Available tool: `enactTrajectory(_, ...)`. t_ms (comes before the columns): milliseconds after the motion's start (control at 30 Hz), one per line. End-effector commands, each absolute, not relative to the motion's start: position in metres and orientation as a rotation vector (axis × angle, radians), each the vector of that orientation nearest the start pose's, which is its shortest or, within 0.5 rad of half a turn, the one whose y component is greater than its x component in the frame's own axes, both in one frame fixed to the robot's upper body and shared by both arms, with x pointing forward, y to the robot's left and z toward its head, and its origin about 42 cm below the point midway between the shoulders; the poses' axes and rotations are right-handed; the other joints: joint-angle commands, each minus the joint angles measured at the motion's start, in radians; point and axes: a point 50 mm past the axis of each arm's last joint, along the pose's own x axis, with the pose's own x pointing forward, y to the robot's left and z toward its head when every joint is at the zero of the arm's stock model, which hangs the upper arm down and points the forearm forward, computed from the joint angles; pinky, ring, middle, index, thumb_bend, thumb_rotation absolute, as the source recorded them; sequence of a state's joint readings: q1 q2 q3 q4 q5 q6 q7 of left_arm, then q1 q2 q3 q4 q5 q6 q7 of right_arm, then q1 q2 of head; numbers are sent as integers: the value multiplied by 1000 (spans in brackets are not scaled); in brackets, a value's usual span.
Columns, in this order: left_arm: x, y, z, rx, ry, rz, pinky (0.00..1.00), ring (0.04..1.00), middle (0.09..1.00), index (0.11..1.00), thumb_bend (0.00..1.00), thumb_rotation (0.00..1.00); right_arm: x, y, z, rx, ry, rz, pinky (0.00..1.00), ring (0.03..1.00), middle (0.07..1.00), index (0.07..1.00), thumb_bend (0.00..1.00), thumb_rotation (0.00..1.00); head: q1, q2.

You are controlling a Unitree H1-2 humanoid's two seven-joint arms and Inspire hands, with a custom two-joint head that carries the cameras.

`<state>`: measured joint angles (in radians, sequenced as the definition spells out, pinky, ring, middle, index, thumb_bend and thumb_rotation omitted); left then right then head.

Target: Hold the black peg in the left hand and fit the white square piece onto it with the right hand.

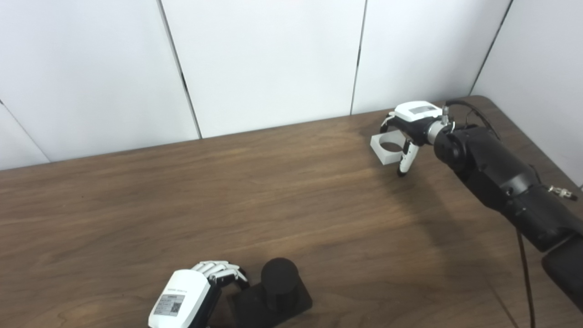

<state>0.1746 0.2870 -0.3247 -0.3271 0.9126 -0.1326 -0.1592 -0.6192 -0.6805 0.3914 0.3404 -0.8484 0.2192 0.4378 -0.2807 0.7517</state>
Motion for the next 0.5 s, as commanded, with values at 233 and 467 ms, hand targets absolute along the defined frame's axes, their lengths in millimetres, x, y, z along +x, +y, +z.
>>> enactTrajectory(233,200,210,116,1151,-156,-519,763,763,716,490,505,54,470,-372,267,-1695,229,175,954,978,926,812,871,172,4,6)
enactTrajectory(467,200,210,116,1151,-155,-517,764,763,715,490,504,54,471,-373,264,-1699,226,194,932,966,902,747,854,174,4,6)
